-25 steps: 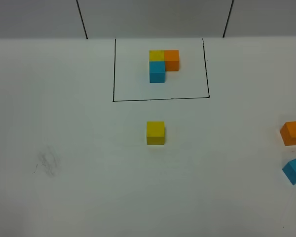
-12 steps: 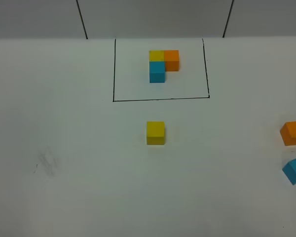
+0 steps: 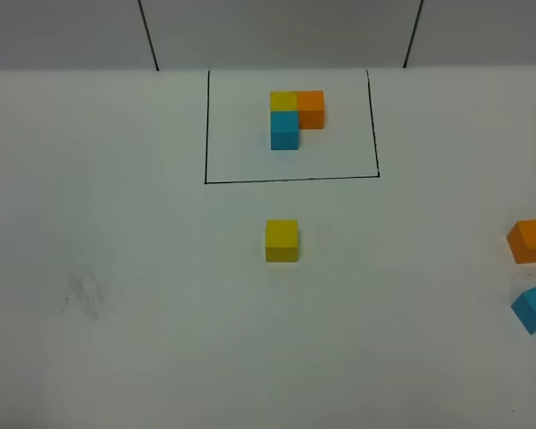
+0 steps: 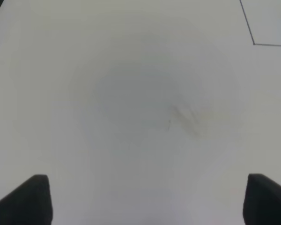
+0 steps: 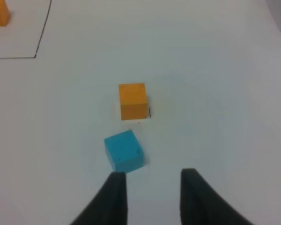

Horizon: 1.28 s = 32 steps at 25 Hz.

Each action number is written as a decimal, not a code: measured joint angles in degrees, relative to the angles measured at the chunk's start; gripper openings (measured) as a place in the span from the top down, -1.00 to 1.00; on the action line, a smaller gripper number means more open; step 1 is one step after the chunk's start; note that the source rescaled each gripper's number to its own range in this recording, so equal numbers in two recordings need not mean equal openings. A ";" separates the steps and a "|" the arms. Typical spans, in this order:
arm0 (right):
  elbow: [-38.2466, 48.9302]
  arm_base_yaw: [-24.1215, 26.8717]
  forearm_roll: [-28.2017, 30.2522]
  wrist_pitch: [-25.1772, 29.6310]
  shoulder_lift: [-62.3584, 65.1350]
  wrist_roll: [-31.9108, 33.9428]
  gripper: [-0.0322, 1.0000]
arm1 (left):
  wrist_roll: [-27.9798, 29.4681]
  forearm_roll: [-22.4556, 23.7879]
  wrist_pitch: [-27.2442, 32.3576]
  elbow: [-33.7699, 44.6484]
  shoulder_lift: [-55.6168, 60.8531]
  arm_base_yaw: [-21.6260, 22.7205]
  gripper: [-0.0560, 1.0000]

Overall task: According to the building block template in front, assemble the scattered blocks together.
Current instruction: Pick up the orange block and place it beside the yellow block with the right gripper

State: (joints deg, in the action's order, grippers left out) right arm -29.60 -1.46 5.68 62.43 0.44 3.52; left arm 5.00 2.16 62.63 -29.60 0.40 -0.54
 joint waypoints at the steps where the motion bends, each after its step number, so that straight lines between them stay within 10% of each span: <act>1: 0.00 0.00 0.00 0.00 0.00 0.00 0.94 | 0.02 0.00 -0.45 0.26 0.00 0.00 -0.48; 32: 0.00 0.00 0.00 0.00 0.00 0.00 0.94 | -0.38 0.01 -1.31 0.62 0.00 -1.39 -0.35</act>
State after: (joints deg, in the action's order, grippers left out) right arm -29.60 -1.46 5.68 62.43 0.44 3.52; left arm 4.62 2.17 61.32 -28.98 0.40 -1.93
